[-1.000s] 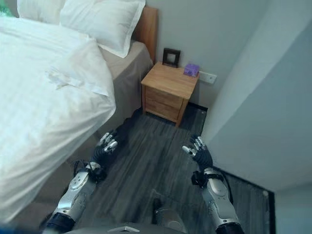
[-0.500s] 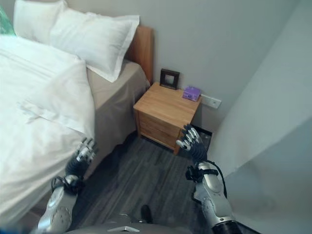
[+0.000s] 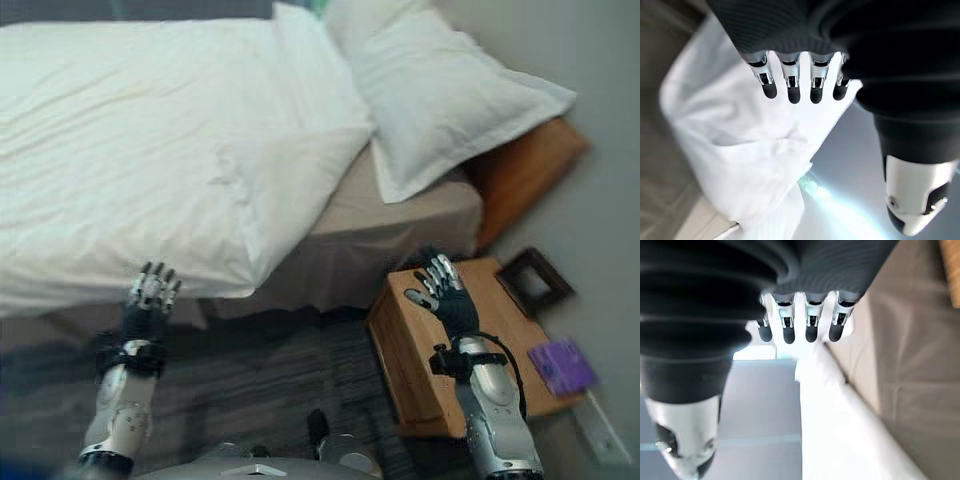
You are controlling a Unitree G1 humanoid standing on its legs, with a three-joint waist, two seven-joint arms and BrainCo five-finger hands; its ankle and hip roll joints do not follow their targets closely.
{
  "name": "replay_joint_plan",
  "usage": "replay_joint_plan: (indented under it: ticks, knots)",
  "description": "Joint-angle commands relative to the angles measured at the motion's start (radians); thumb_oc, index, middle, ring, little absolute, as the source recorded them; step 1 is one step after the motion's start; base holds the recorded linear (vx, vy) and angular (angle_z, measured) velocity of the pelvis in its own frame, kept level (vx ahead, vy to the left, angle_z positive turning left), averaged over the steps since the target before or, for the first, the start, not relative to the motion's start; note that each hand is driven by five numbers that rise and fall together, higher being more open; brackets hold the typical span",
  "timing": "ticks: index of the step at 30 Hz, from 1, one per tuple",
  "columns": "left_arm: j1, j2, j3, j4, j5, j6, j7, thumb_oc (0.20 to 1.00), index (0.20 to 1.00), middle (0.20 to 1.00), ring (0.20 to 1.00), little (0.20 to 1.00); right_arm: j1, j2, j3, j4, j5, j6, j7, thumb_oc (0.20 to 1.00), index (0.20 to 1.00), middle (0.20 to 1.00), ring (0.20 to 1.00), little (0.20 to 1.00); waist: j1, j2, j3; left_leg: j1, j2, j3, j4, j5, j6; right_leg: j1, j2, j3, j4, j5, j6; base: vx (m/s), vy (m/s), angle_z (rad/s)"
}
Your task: Making the bed.
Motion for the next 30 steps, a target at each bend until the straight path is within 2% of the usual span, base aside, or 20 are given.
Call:
replay_joint_plan:
  ticks: [1, 3, 8, 9, 11, 14, 15, 17, 20, 21, 23, 24, 26, 27, 28, 29, 30]
  knots:
    - [-0.047, 0.029, 0.017, -0.05, -0.003, -0.031, 0.001, 1.0, 1.0, 1.0, 1.0, 1.0, 0.007, 0.004, -0.02, -0.075, 0.031, -0.045, -0.003, 1.0, 1.0, 1.0, 1.0, 1.0, -0.012, 0.036, -0.036, 0.011, -0.004, -0.077, -0.124, 0.14, 0.011, 0.035, -0.058, 0.113, -0.02, -0.018, 0.109, 0.02, 0.02, 0.47]
    - [-0.032, 0.036, 0.016, -0.047, 0.032, -0.03, 0.022, 1.0, 1.0, 1.0, 1.0, 1.0, 0.022, 0.032, 0.007, -0.064, 0.014, -0.035, -0.009, 1.0, 1.0, 1.0, 1.0, 1.0, -0.02, 0.051, -0.056, 0.031, -0.02, -0.121, -0.178, 0.157, 0.014, 0.04, -0.05, 0.1, -0.031, -0.023, 0.107, 0.06, 0.01, -0.09]
    - [0.016, 0.042, 0.062, -0.071, 0.051, -0.03, 0.025, 1.0, 1.0, 1.0, 1.0, 1.0, 0.029, 0.075, 0.07, -0.015, 0.01, -0.01, 0.011, 1.0, 1.0, 1.0, 1.0, 1.0, 0.001, 0.062, -0.064, 0.071, -0.018, -0.116, -0.203, 0.159, 0.013, 0.068, -0.049, 0.095, -0.055, -0.029, 0.108, 0.06, 0.016, -0.25]
    - [-0.001, 0.037, 0.039, -0.103, 0.047, -0.047, 0.044, 1.0, 1.0, 1.0, 1.0, 1.0, -0.042, 0.1, 0.101, 0.099, 0.117, 0.002, -0.036, 1.0, 1.0, 1.0, 1.0, 1.0, 0.001, 0.065, -0.004, 0.09, 0.014, -0.045, -0.228, 0.147, 0.003, -0.053, -0.018, 0.098, -0.02, 0.007, 0.11, 0.11, 0.008, -0.21]
    - [0.01, 0.023, 0.025, -0.096, 0.042, -0.036, 0.027, 1.0, 1.0, 1.0, 1.0, 1.0, -0.043, 0.077, 0.098, 0.098, 0.073, 0.01, -0.035, 1.0, 1.0, 1.0, 1.0, 1.0, 0.002, 0.064, -0.02, 0.101, 0.01, -0.046, -0.228, 0.14, 0.006, -0.024, -0.025, 0.083, -0.045, 0.006, 0.115, 0.11, 0.014, -0.04]
    - [0.011, 0.034, 0.008, -0.087, 0.061, -0.035, 0.052, 1.0, 1.0, 1.0, 1.0, 1.0, -0.063, 0.086, 0.092, 0.099, 0.121, 0.004, -0.037, 1.0, 1.0, 1.0, 1.0, 1.0, 0.007, 0.069, -0.014, 0.105, 0.001, -0.064, -0.221, 0.133, 0.015, -0.039, -0.035, 0.07, 0.026, -0.015, 0.118, 0.02, 0.066, -0.01]
    - [0.001, 0.043, 0.01, -0.09, 0.051, -0.036, 0.053, 1.0, 1.0, 1.0, 1.0, 1.0, -0.085, 0.085, 0.107, 0.096, 0.116, 0.003, -0.034, 1.0, 1.0, 1.0, 1.0, 1.0, 0.009, 0.077, 0.008, 0.109, 0.0, -0.06, -0.22, 0.115, 0.033, -0.146, -0.032, 0.076, 0.214, -0.021, 0.141, -0.07, 0.132, -0.04]
    - [-0.011, 0.06, 0.019, -0.085, 0.091, -0.039, 0.072, 1.0, 1.0, 1.0, 1.0, 1.0, -0.096, 0.088, 0.123, 0.095, 0.076, 0.009, -0.039, 1.0, 1.0, 1.0, 1.0, 1.0, 0.006, 0.085, 0.032, 0.131, 0.0, -0.047, -0.223, 0.098, 0.042, -0.229, -0.028, 0.079, 0.387, 0.0, 0.187, -0.02, 0.11, -0.44]
    - [-0.028, 0.072, 0.035, -0.081, 0.122, -0.053, 0.107, 1.0, 1.0, 1.0, 1.0, 1.0, -0.101, 0.106, 0.136, 0.101, 0.083, 0.011, -0.045, 1.0, 1.0, 1.0, 1.0, 1.0, -0.007, 0.088, 0.033, 0.165, -0.003, -0.054, -0.228, 0.078, 0.032, -0.262, -0.043, 0.066, 0.357, 0.029, 0.191, 0.24, -0.01, -0.06]
    - [-0.041, 0.077, 0.052, -0.099, 0.116, -0.061, 0.114, 1.0, 1.0, 1.0, 1.0, 1.0, -0.095, 0.108, 0.14, 0.096, 0.088, 0.011, -0.039, 1.0, 1.0, 1.0, 1.0, 1.0, -0.023, 0.088, 0.021, 0.19, -0.003, -0.058, -0.228, 0.058, 0.016, -0.272, -0.062, 0.041, 0.228, 0.043, 0.177, 0.34, -0.095, 0.23]
    - [-0.065, 0.09, 0.054, -0.09, 0.129, -0.071, 0.126, 1.0, 1.0, 1.0, 1.0, 1.0, -0.072, 0.092, 0.139, 0.095, 0.057, 0.01, -0.037, 1.0, 1.0, 1.0, 1.0, 1.0, -0.056, 0.084, 0.018, 0.224, 0.002, -0.084, -0.228, 0.039, 0.0, -0.271, -0.054, 0.061, 0.109, 0.076, 0.172, 0.4, -0.145, 0.18]
    - [-0.082, 0.097, 0.044, -0.073, 0.141, -0.081, 0.145, 1.0, 1.0, 1.0, 1.0, 1.0, -0.055, 0.085, 0.144, 0.091, 0.043, 0.013, -0.033, 1.0, 1.0, 1.0, 1.0, 1.0, -0.068, 0.078, 0.012, 0.239, 0.011, -0.095, -0.228, 0.035, -0.01, -0.257, -0.043, 0.093, 0.097, 0.065, 0.168, 0.3, -0.166, 0.19]
    - [-0.083, 0.091, 0.033, -0.083, 0.151, -0.078, 0.138, 1.0, 1.0, 1.0, 1.0, 1.0, -0.042, 0.088, 0.141, 0.087, 0.054, 0.014, -0.031, 1.0, 1.0, 1.0, 1.0, 1.0, -0.068, 0.081, 0.006, 0.238, 0.024, -0.112, -0.228, 0.054, -0.015, -0.237, -0.034, 0.101, 0.102, 0.047, 0.159, 0.21, -0.174, 0.34]
    - [-0.099, 0.074, 0.028, -0.087, 0.146, -0.081, 0.153, 1.0, 1.0, 1.0, 1.0, 1.0, -0.046, 0.081, 0.155, 0.088, 0.076, 0.014, -0.023, 1.0, 1.0, 1.0, 1.0, 1.0, -0.071, 0.072, -0.011, 0.236, 0.044, -0.113, -0.228, 0.069, -0.026, -0.212, -0.01, 0.107, 0.108, 0.029, 0.129, 0.23, -0.248, 0.54]
    - [-0.111, 0.072, 0.025, -0.081, 0.143, -0.081, 0.147, 1.0, 1.0, 1.0, 1.0, 1.0, -0.049, 0.067, 0.154, 0.082, 0.079, 0.012, -0.019, 1.0, 1.0, 1.0, 1.0, 1.0, -0.07, 0.078, -0.014, 0.23, 0.062, -0.112, -0.201, 0.105, -0.041, -0.192, 0.002, 0.098, 0.101, 0.014, 0.112, 0.23, -0.25, 0.57]
    - [-0.112, 0.071, 0.025, -0.081, 0.143, -0.081, 0.147, 1.0, 1.0, 1.0, 1.0, 1.0, -0.049, 0.067, 0.153, 0.082, 0.079, 0.012, -0.019, 1.0, 1.0, 1.0, 1.0, 1.0, -0.072, 0.078, -0.014, 0.23, 0.063, -0.114, -0.201, 0.105, -0.042, -0.191, 0.002, 0.096, 0.1, 0.014, 0.111, 0.17, -0.225, 0.37]
    - [-0.141, 0.065, 0.009, -0.085, 0.14, -0.084, 0.142, 1.0, 1.0, 1.0, 1.0, 1.0, -0.049, 0.044, 0.137, 0.073, 0.104, 0.0, -0.015, 1.0, 1.0, 1.0, 1.0, 1.0, -0.075, 0.074, -0.005, 0.14, 0.089, -0.134, -0.003, 0.202, -0.072, -0.141, -0.001, 0.067, 0.079, 0.004, 0.077, 0.14, -0.239, 0.33]
